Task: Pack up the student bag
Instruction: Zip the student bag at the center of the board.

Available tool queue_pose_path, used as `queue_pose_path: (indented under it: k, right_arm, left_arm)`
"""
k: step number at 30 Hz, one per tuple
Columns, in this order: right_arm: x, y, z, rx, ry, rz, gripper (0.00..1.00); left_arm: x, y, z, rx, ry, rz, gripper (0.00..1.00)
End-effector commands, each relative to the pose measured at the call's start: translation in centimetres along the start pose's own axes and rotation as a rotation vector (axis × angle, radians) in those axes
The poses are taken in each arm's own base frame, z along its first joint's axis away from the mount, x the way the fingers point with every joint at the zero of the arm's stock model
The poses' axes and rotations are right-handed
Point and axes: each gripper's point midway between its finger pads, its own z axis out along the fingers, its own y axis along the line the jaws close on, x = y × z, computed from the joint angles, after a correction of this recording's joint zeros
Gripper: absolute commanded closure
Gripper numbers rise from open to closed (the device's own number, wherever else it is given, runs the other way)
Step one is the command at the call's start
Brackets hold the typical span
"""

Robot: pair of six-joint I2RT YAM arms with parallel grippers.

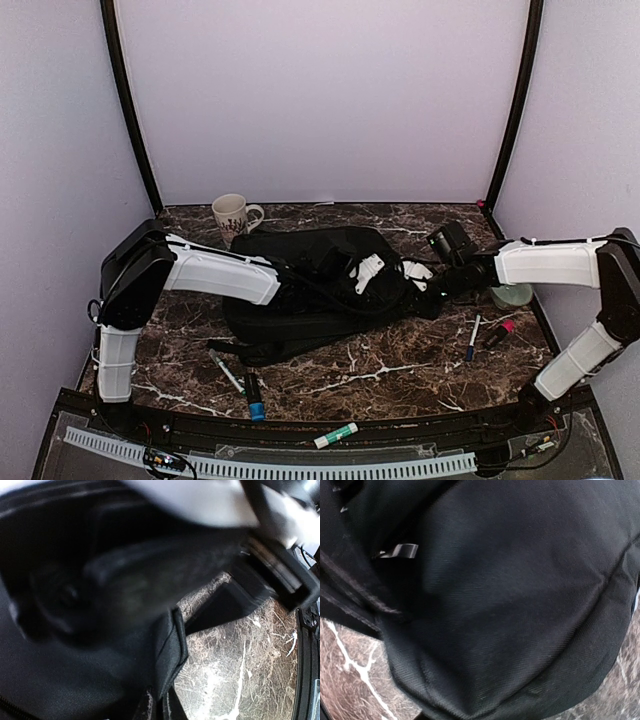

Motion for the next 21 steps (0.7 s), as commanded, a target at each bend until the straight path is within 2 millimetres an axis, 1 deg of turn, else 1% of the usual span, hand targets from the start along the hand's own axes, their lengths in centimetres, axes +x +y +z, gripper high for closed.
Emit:
queue_pose_path:
  k: [1,3,9,14,17,21]
  right_arm:
    - [-0.4,-0.6,0.9,0.036,-0.003,-0.02,0.87]
    - [-0.3,-0.7,1.2,0.047,0.012,-0.031,1.0]
    - [-0.5,-1.5,0.4,0.107,0.0,-0.038,1.0]
    - [0.6,-2.6,0.8,0.146,0.043,-0.023,1.0]
    - [0.9,-2.7,0.9,0.138,0.057,-0.013,1.0]
    - [1.5,-3.7,0.7,0.175,0.074,0.005,1.0]
  left_arm:
    - [-3.1,-2.4,-2.1,0.073,-0.081,0.024,1.0]
    - [-3.1,-2.4,-2.1,0.069,-0.079,0.027,1.0]
    - [-2.4,-2.2,-2.1,0.058,-0.064,0.03,1.0]
    - [-1.6,-2.1,-2.1,0.054,-0.05,0.025,1.0]
    - [-1.0,-1.9,-2.1,0.048,-0.041,0.018,1.0]
    - [-0.5,-1.9,-2.2,0.044,-0.036,0.013,1.0]
